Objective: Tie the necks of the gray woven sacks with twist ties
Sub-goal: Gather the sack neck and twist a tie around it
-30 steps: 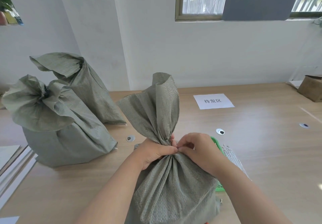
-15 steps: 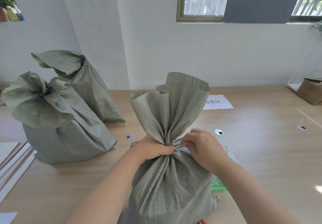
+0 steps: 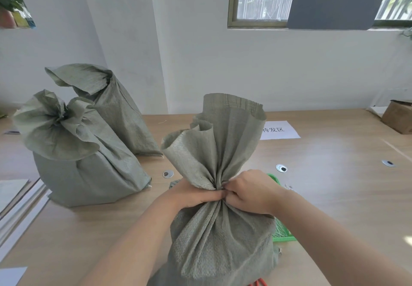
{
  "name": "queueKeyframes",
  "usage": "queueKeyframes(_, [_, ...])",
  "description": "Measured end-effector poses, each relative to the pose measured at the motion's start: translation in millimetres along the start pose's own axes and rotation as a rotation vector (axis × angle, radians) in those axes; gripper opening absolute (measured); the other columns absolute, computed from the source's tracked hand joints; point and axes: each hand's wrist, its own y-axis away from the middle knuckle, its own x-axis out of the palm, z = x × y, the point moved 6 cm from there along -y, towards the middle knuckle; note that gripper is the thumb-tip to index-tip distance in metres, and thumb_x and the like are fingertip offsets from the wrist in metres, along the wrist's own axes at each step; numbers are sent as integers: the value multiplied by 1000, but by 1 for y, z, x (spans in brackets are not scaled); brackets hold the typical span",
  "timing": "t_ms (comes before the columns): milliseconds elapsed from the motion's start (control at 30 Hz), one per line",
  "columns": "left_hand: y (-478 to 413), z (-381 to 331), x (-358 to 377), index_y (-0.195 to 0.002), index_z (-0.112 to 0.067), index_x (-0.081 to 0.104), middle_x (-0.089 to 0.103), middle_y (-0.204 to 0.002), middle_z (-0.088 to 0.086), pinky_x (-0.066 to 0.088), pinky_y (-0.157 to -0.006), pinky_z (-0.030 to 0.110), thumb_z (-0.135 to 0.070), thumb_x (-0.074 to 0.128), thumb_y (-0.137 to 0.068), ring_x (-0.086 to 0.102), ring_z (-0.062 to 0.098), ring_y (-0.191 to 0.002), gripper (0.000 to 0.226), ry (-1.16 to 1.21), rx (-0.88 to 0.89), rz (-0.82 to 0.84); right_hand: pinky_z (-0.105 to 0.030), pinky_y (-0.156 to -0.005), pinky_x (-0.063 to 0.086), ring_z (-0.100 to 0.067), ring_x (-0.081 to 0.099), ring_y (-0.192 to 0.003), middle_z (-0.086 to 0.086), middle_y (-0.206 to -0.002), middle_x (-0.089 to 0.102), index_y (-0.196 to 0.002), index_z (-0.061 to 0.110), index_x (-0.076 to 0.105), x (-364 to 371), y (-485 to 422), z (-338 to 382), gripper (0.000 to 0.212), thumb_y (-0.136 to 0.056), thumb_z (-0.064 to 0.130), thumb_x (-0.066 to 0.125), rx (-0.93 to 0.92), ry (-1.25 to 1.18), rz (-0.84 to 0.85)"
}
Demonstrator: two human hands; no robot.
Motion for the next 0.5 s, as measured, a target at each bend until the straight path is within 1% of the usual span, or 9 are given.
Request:
queueKeyframes(33, [0, 3, 0, -104, -44, 66, 67, -100, -31, 41, -82, 1, -39, 79, -80, 55, -27, -92, 28, 7, -11, 15, -33, -56, 39, -37, 61, -64, -12, -69, 65, -75, 18, 58, 0, 0, 0, 44, -80, 46, 25, -12, -34, -8])
queueKeyframes(100, [-1, 4, -1, -110, -36, 71, 71, -110, -21, 45, -95, 12, -45, 79, -77, 61, -11, -105, 36, 9, -19, 13, -31, -49, 35, -35, 52, -50, -12, -55, 57, -64, 15, 52, 0, 3, -3, 35, -79, 40, 33, -17, -84, -50])
queueKeyframes(133, [0, 5, -2, -111, -33, 72, 72, -113, -18, 45, -99, 17, -44, 78, -79, 62, -5, -108, 35, 14, -33, 9, -29, -46, 33, -33, 46, -45, -12, -50, 53, -60, 14, 50, -1, 5, -6, 31, -78, 37, 36, -13, -102, -75])
queueKeyframes(200, [0, 9, -3, -107, -30, 74, 72, -112, -17, 43, -99, 14, -33, 76, -85, 62, -3, -109, 22, 33, -54, 24, -26, -44, 28, -30, 36, -41, -9, -44, 46, -57, 14, 47, -4, 8, -9, 28, -76, 32, 40, -3, -123, -113])
queueKeyframes(233, [0, 10, -3, -103, -33, 74, 71, -109, -22, 42, -96, 11, -29, 75, -86, 62, -6, -108, 17, 23, -55, 36, -26, -44, 26, -29, 33, -41, -9, -43, 45, -56, 14, 46, -4, 10, -9, 27, -76, 31, 41, -1, -135, -129])
queueKeyframes(300, [-1, 11, -3, -100, -40, 71, 70, -104, -28, 40, -94, 8, -28, 73, -88, 61, -10, -105, 17, 2, -43, 51, -26, -44, 25, -28, 34, -41, -7, -43, 44, -55, 15, 45, -3, 11, -6, 26, -76, 30, 42, 1, -152, -168])
queueKeyframes(400, [-2, 8, -3, -107, -39, 70, 68, -115, -23, 40, -101, 15, -35, 72, -88, 59, -5, -112, 20, -10, -50, 42, -24, -47, 24, -23, 31, -44, 2, -45, 38, -58, 19, 42, -3, 15, -9, 22, -77, 30, 43, 36, -158, -238])
queueKeyframes(433, [-3, 8, -4, -108, -35, 72, 69, -115, -20, 41, -100, 16, -36, 71, -88, 60, -3, -112, 20, -15, -47, 31, -24, -47, 26, -21, 32, -46, 6, -47, 36, -60, 20, 43, -3, 16, -12, 21, -78, 31, 43, 65, -172, -240])
queueKeyframes(500, [-6, 5, -4, -100, -29, 75, 72, -109, -17, 41, -95, 16, -33, 70, -89, 61, -1, -108, 13, -5, -30, 32, -30, -48, 37, -14, 37, -50, 11, -51, 37, -68, 22, 52, -3, 19, -21, 19, -79, 36, 46, 152, -252, -233])
